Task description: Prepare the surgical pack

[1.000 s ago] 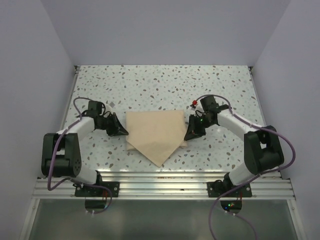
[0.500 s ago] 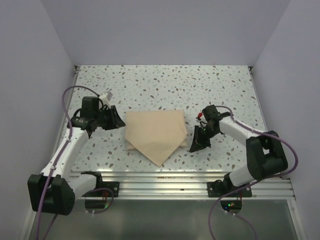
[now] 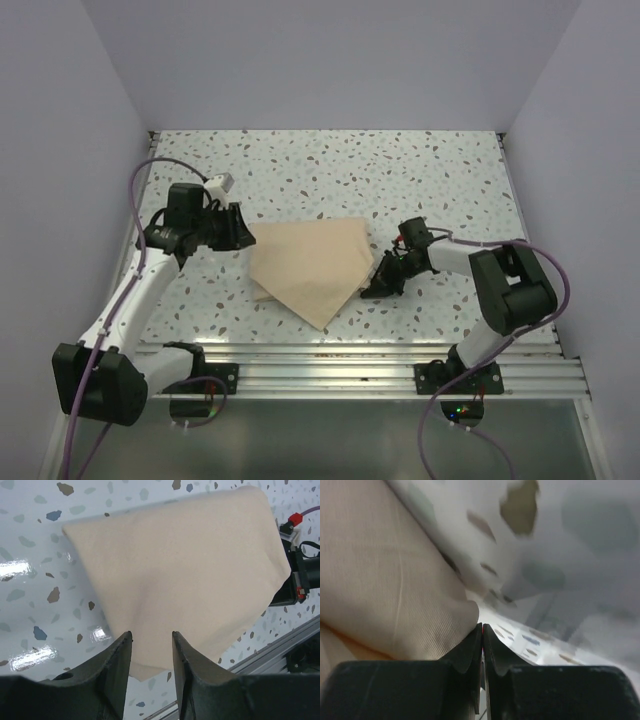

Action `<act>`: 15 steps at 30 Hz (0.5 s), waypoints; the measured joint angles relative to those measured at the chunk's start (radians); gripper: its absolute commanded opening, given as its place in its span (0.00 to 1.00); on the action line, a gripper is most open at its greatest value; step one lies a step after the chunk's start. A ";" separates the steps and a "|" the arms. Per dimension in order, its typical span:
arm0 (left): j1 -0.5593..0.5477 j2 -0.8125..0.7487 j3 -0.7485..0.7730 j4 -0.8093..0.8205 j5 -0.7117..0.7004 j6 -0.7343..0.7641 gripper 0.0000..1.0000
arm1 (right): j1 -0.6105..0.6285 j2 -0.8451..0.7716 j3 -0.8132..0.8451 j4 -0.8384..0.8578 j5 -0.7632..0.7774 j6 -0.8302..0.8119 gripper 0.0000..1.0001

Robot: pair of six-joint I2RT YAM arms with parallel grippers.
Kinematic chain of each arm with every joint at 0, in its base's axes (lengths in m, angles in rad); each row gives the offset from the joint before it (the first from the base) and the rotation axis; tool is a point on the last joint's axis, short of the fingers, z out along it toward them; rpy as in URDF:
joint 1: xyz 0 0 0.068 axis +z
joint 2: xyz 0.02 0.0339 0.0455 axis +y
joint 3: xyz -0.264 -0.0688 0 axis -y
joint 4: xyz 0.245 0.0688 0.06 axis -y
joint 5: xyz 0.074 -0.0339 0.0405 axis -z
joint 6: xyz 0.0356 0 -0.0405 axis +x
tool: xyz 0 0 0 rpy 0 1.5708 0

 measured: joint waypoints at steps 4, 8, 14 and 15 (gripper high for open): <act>-0.037 0.015 0.028 0.011 -0.041 0.002 0.46 | 0.000 0.148 0.134 0.019 -0.003 0.023 0.09; -0.192 0.056 0.083 -0.003 -0.150 0.034 0.46 | -0.010 0.248 0.305 0.018 0.010 0.023 0.14; -0.491 0.148 0.169 -0.013 -0.372 0.079 0.48 | -0.077 0.299 0.470 -0.029 0.011 -0.037 0.45; -0.542 0.177 0.182 -0.014 -0.415 0.084 0.48 | -0.097 0.299 0.482 -0.050 0.011 -0.058 0.50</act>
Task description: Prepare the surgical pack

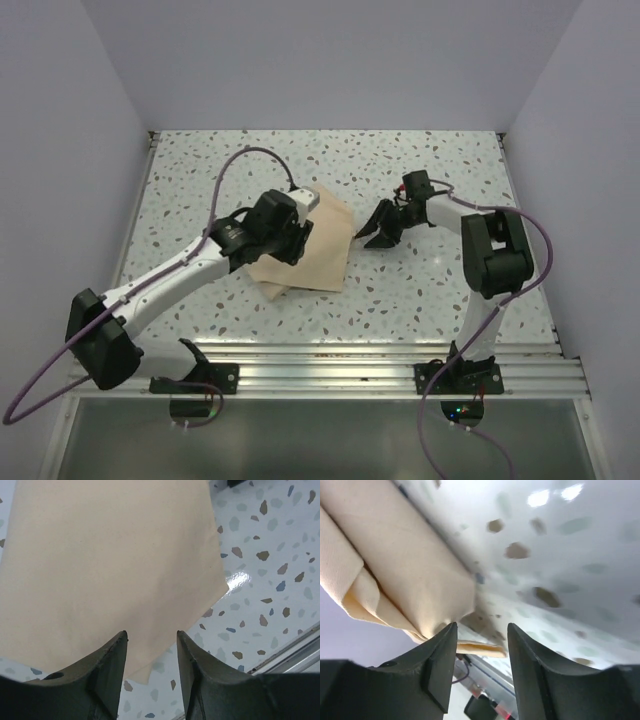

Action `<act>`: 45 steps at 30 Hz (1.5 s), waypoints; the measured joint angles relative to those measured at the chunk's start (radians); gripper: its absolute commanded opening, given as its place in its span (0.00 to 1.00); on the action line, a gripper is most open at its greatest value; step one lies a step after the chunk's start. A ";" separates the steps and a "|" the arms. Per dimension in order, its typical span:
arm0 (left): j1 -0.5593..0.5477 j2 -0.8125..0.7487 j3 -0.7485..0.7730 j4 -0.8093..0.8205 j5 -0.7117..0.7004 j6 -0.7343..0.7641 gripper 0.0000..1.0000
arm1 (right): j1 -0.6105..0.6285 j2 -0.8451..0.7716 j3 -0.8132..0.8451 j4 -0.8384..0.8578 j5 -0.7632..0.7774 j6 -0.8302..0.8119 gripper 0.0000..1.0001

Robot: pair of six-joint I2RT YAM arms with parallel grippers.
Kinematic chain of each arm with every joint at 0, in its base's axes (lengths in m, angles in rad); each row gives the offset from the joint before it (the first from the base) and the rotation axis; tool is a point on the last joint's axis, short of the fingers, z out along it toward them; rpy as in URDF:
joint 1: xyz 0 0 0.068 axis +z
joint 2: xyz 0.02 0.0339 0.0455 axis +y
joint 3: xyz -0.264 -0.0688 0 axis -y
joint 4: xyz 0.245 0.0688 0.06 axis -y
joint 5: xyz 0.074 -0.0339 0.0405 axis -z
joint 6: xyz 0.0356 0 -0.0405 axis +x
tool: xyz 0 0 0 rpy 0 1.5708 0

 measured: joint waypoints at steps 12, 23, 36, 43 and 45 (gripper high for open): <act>-0.224 0.267 0.043 -0.077 -0.358 -0.007 0.57 | -0.150 -0.253 -0.207 -0.214 0.031 -0.291 0.78; -0.247 0.298 0.029 -0.077 -0.398 -0.016 0.64 | -0.126 -0.373 -0.312 -0.211 -0.008 -0.287 0.79; -0.256 0.319 -0.024 -0.082 -0.449 -0.052 0.53 | 0.041 -0.365 -0.312 -0.127 -0.010 -0.209 0.79; -0.256 0.322 -0.027 -0.081 -0.489 -0.051 0.37 | 0.072 -0.353 -0.312 -0.087 -0.009 -0.173 0.79; -0.256 0.330 -0.027 -0.078 -0.497 -0.050 0.28 | 0.072 -0.351 -0.312 -0.086 -0.009 -0.170 0.78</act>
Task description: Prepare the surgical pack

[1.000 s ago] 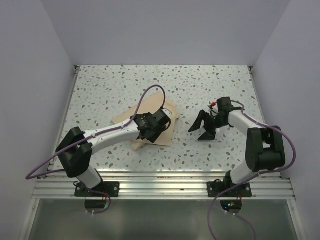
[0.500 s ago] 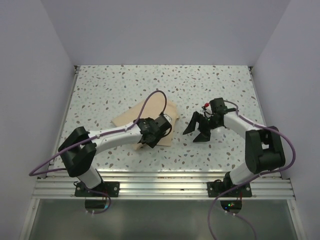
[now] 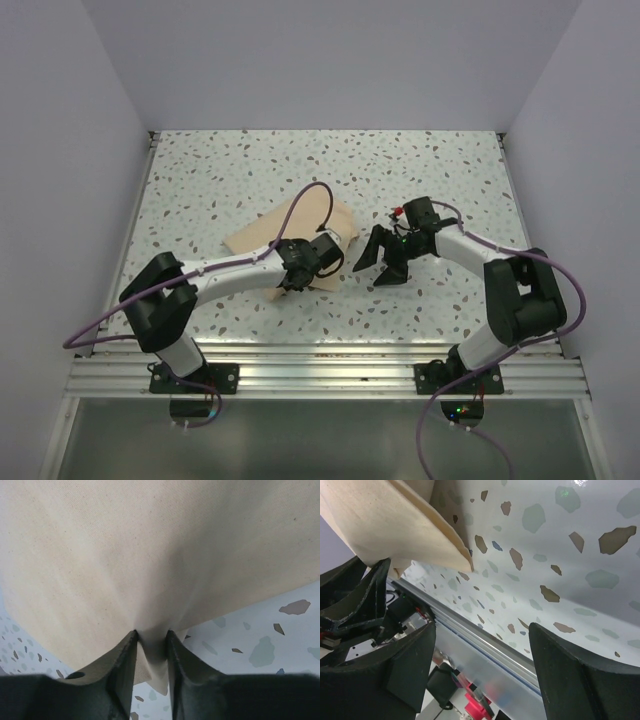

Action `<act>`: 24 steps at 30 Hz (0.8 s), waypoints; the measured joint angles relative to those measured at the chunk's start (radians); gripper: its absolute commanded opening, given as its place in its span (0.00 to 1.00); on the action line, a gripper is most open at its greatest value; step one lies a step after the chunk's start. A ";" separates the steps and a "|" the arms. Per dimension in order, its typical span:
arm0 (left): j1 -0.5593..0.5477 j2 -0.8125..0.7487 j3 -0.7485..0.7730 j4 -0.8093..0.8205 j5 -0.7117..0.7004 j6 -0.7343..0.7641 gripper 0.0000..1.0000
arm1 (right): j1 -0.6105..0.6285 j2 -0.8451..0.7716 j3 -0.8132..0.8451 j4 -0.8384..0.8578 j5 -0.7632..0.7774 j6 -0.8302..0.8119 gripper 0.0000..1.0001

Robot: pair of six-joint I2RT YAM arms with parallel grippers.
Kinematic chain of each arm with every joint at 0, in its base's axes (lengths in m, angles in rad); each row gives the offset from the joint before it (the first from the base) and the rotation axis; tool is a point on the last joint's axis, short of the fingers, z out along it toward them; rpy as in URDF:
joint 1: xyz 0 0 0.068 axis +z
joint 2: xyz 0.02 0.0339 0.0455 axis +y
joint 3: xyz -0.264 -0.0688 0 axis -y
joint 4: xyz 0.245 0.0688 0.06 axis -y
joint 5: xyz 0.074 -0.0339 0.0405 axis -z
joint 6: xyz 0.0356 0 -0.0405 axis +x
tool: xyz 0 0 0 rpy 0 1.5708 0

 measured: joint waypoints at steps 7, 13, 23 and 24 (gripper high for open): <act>-0.002 0.006 0.009 -0.003 0.000 0.003 0.03 | 0.015 0.001 -0.001 0.033 -0.002 0.042 0.68; -0.001 0.006 0.053 -0.040 0.017 0.003 0.00 | 0.048 0.012 -0.035 0.210 -0.028 0.200 0.41; -0.001 0.008 0.135 -0.069 0.063 0.004 0.00 | 0.117 0.138 -0.042 0.508 -0.014 0.467 0.21; -0.001 0.009 0.136 -0.069 0.067 0.004 0.00 | 0.127 0.152 -0.042 0.531 -0.009 0.487 0.19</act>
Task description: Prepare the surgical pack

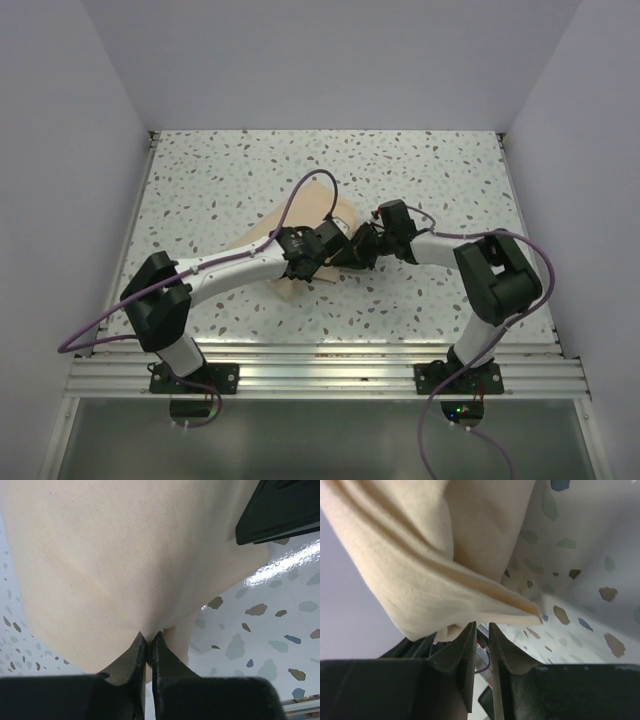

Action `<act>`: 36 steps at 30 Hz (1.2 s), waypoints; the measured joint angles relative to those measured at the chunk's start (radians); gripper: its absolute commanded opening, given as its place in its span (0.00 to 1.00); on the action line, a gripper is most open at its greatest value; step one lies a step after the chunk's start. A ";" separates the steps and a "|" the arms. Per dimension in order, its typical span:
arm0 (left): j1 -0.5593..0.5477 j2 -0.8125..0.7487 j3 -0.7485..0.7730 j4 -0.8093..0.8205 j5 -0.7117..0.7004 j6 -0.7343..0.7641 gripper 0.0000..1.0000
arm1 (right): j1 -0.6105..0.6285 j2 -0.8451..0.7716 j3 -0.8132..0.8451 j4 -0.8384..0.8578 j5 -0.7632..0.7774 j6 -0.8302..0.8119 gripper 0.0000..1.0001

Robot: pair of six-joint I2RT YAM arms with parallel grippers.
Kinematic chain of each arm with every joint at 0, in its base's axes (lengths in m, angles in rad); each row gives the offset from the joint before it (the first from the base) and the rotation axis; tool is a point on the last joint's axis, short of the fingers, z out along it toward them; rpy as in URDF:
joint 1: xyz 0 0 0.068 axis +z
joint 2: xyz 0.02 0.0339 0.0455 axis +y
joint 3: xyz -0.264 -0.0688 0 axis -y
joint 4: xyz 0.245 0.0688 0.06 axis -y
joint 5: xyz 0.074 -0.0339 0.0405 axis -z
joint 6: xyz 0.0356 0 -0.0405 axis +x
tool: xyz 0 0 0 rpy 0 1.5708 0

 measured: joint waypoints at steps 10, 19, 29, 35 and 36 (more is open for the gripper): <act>0.003 0.010 0.019 -0.011 0.017 0.016 0.00 | 0.072 0.137 0.059 0.208 0.041 0.175 0.10; 0.014 0.012 0.066 -0.023 0.032 0.034 0.00 | 0.144 0.146 0.083 0.363 0.184 0.280 0.07; 0.015 0.026 0.076 -0.016 0.040 0.044 0.00 | 0.171 0.181 0.086 0.514 0.214 0.344 0.06; 0.017 0.026 0.073 -0.009 0.040 0.042 0.00 | 0.186 0.237 0.129 0.497 0.213 0.303 0.22; 0.019 0.026 0.071 -0.007 0.040 0.042 0.00 | 0.190 0.255 0.134 0.507 0.211 0.299 0.29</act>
